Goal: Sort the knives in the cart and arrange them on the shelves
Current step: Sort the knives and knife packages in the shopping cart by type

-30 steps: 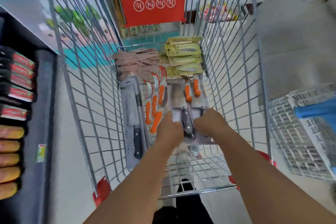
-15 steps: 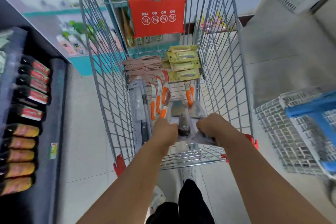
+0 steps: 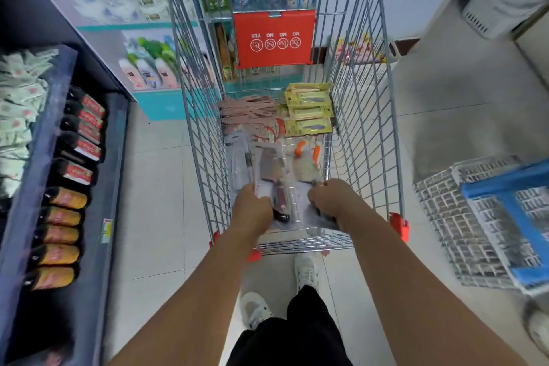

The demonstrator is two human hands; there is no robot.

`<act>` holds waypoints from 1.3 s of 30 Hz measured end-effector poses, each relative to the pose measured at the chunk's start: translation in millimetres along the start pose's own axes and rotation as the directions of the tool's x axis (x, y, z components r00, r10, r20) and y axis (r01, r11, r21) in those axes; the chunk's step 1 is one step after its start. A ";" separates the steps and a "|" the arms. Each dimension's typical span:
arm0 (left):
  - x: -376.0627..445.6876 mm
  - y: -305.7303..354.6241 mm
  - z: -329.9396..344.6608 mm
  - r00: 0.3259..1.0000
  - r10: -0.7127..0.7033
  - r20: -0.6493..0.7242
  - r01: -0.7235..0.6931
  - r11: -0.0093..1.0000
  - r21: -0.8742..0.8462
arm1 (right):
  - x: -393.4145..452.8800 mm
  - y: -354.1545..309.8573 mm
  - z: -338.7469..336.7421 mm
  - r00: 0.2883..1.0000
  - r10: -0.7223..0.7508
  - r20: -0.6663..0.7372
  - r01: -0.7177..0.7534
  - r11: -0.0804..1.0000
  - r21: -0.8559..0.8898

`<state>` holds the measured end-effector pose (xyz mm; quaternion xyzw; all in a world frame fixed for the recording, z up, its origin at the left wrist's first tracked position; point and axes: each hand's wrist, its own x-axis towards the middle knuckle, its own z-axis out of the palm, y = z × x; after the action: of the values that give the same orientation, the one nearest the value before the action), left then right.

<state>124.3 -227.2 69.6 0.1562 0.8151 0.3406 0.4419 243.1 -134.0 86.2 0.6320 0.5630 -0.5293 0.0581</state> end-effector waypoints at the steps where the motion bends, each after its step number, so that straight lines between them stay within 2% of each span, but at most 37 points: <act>1: 0.4 0.1 -2.3 1.000 0.008 -0.021 -0.007 1.000 0.016 | -0.4 -1.0 2.3 1.000 -0.004 0.007 0.004 1.000 0.013; 5: 5.7 -0.7 -10.8 0.995 0.023 -0.094 -0.010 0.992 0.129 | 2.7 -7.7 10.2 0.996 -0.025 0.082 0.006 0.975 0.220; 8: 14.9 -3.6 -11.2 0.988 0.013 -0.152 0.014 0.985 0.172 | 12.3 -13.4 20.2 0.989 -0.084 0.123 0.045 0.956 0.289; 13: 40.0 -8.5 -0.1 0.981 -0.026 -0.191 0.061 0.981 0.182 | 41.6 -17.2 41.9 0.977 -0.174 0.125 0.144 0.965 0.218; 17: 65.2 -16.5 6.7 0.965 -0.073 -0.253 0.131 0.966 0.222 | 75.7 -12.6 54.8 0.958 -0.198 0.210 0.162 0.971 0.173; 22: 93.4 -26.3 12.9 0.946 -0.168 -0.277 0.221 0.960 0.171 | 117.0 -11.8 79.4 0.913 -0.225 0.340 0.181 0.971 0.157; 25: 102.0 -30.7 17.1 0.944 -0.188 -0.271 0.273 0.908 0.319 | 134.7 -11.0 97.0 0.892 -0.204 0.404 0.156 0.977 0.147; 29: 111.3 -30.1 22.7 0.937 -0.297 -0.184 0.347 0.741 0.574 | 149.3 -2.3 113.4 0.873 -0.228 0.432 0.161 0.969 0.186; 30: 115.8 -29.9 23.3 0.940 -0.288 -0.185 0.339 0.709 0.618 | 150.9 0.2 115.4 0.865 -0.242 0.440 0.196 0.970 0.146; 32: 127.9 -30.1 27.9 0.968 -0.160 -0.194 0.249 0.714 0.654 | 152.7 3.0 117.1 0.837 -0.299 0.457 0.311 0.949 0.052; 35: 145.3 -27.4 29.8 0.993 0.028 -0.117 0.036 0.858 0.512 | 158.0 3.7 116.6 0.779 -0.350 0.520 0.396 0.918 0.025; 36: 150.2 -29.7 31.5 0.995 0.063 -0.072 -0.020 0.870 0.493 | 160.4 2.7 114.5 0.761 -0.349 0.547 0.399 0.917 0.030; 37: 157.8 -34.0 32.5 0.996 0.085 -0.024 -0.062 0.862 0.503 | 163.3 1.2 112.2 0.744 -0.349 0.569 0.381 0.922 0.067; 39: 169.4 -44.3 30.6 0.995 0.034 0.090 -0.087 0.711 0.698 | 172.2 -0.7 107.7 0.739 -0.387 0.552 0.420 0.905 0.072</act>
<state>56.6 -152.1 -76.7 0.3504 0.8616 0.0150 0.3669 144.0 -93.9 -86.5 0.3122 0.6599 -0.6727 0.1204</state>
